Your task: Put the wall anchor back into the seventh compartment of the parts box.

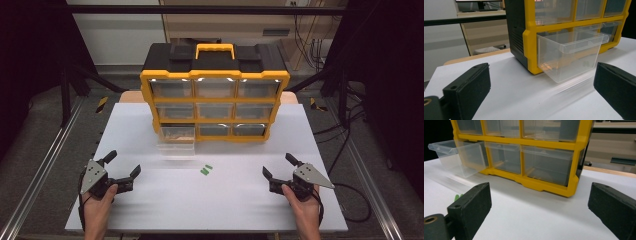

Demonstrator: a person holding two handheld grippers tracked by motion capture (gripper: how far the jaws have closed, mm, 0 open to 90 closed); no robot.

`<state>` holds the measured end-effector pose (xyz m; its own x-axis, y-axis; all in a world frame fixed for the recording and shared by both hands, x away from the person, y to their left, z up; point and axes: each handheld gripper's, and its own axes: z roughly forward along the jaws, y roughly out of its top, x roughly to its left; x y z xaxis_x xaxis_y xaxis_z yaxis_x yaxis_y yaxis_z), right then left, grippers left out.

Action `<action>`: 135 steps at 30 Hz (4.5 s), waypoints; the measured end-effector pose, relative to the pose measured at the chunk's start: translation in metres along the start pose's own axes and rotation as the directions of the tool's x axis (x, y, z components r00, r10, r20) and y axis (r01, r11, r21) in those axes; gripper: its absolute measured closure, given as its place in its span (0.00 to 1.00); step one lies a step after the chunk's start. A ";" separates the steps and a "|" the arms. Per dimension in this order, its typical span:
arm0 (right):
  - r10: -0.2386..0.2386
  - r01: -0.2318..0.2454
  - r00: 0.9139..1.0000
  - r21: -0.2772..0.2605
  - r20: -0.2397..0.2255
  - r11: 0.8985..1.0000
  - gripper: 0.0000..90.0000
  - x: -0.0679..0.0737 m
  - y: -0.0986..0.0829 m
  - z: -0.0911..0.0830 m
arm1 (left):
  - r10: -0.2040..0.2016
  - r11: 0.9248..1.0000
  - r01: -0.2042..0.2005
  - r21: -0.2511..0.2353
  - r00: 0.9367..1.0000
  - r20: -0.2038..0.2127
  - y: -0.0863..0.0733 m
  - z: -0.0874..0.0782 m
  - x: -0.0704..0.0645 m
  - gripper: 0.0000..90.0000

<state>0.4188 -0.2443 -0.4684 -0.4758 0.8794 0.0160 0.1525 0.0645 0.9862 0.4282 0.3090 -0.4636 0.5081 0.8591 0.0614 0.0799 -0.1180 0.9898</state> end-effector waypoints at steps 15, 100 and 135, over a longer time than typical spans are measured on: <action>-0.078 0.074 0.997 0.270 0.004 0.960 0.07 0.023 0.009 0.021 | 0.035 0.999 -0.035 0.038 0.999 0.011 -0.002 0.008 -0.006 0.01; 0.007 0.123 0.956 0.423 -0.292 0.898 0.94 0.122 0.044 0.145 | 0.001 1.000 -0.001 0.025 1.000 0.030 -0.001 0.009 -0.002 0.01; -0.031 0.129 0.952 0.308 -0.304 0.943 0.53 0.153 0.116 0.180 | -0.009 1.000 0.008 0.007 0.999 0.039 0.000 0.008 0.000 0.01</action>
<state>0.5199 -0.0171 -0.3813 -0.7214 0.6917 0.0349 0.3491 0.3197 0.8808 0.4354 0.3048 -0.4649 0.5406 0.8399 0.0478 0.0898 -0.1141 0.9894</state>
